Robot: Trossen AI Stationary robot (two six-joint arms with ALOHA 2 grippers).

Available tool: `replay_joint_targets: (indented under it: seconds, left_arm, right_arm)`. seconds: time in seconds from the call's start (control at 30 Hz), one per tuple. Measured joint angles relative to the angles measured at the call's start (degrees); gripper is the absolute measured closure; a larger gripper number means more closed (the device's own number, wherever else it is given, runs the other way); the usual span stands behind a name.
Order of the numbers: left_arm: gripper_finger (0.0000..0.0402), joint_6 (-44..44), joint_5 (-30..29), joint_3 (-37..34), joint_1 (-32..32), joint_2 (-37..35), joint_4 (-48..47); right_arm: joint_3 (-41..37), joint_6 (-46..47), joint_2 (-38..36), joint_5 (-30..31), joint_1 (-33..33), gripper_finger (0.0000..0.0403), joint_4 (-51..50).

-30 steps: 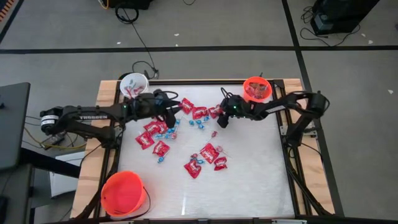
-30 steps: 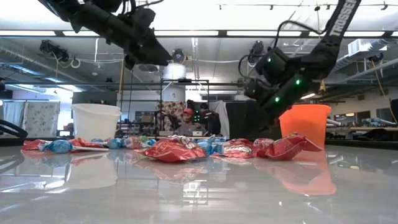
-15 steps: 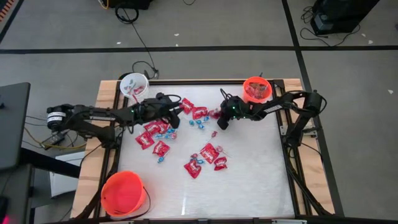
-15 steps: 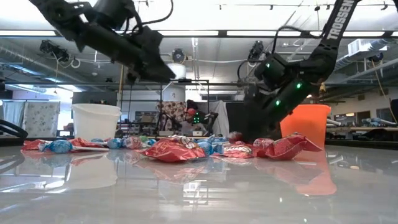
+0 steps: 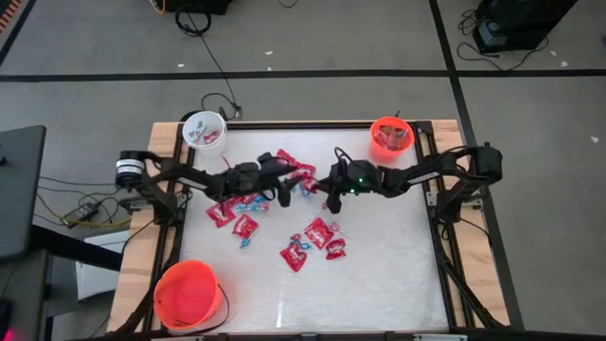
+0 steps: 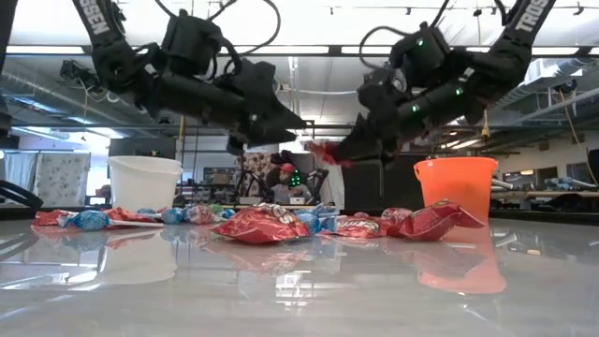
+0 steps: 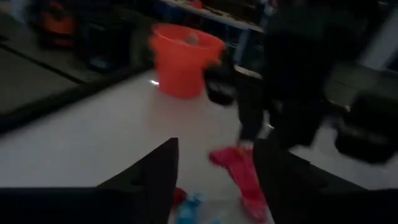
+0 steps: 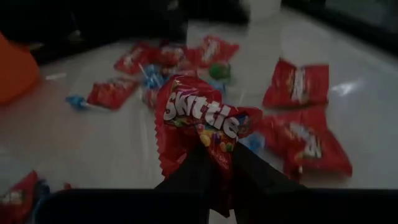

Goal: Sort candy by brand, put in halloween buckets
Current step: Put the red candy pack into the white bucket

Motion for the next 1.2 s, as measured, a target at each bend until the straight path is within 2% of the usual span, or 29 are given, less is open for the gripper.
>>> replay_joint_targets:
  seconds: [0.1,0.23,0.4,0.57,0.7,0.83,0.87,1.03,1.2]
  left_arm:
    - [0.0158,1.73,5.38,0.00,0.11,1.45,1.18]
    - [0.0139,5.98,5.81,0.08,-0.65,1.96,3.64]
    - [0.0145,7.05,4.55,0.26,-0.99,2.03,5.48]
    - [0.0200,4.77,2.72,0.26,-0.97,2.59,4.28]
    - [0.0277,4.85,2.91,0.28,-1.01,2.63,4.30]
    - [0.0374,3.53,2.89,0.28,-0.99,2.65,4.72]
    - [0.0386,3.23,2.82,0.28,-0.99,2.61,4.70]
    - [0.0397,3.06,2.25,0.28,0.36,-2.73,-2.49]
    - [0.0398,1.73,-3.10,0.24,3.36,-17.85,-24.76]
  right_arm:
    - [0.00,0.55,-0.86,2.22,0.69,0.0357,1.26]
    - [0.00,0.94,-1.67,2.34,0.58,0.0356,1.17]
    - [0.00,0.89,-1.77,1.69,0.60,0.0356,2.02]
    - [0.00,0.87,-1.77,1.25,0.65,0.0355,2.19]
    - [0.00,0.85,-1.77,0.50,0.65,0.0355,2.34]
    - [0.00,0.95,-1.77,0.48,0.65,0.0355,2.59]
    - [0.01,1.27,-1.79,0.59,0.65,0.0354,2.58]
    - [0.37,3.36,-1.97,2.92,0.67,0.0337,2.49]
    - [0.16,3.94,-2.03,3.15,-0.27,0.0294,-5.32]
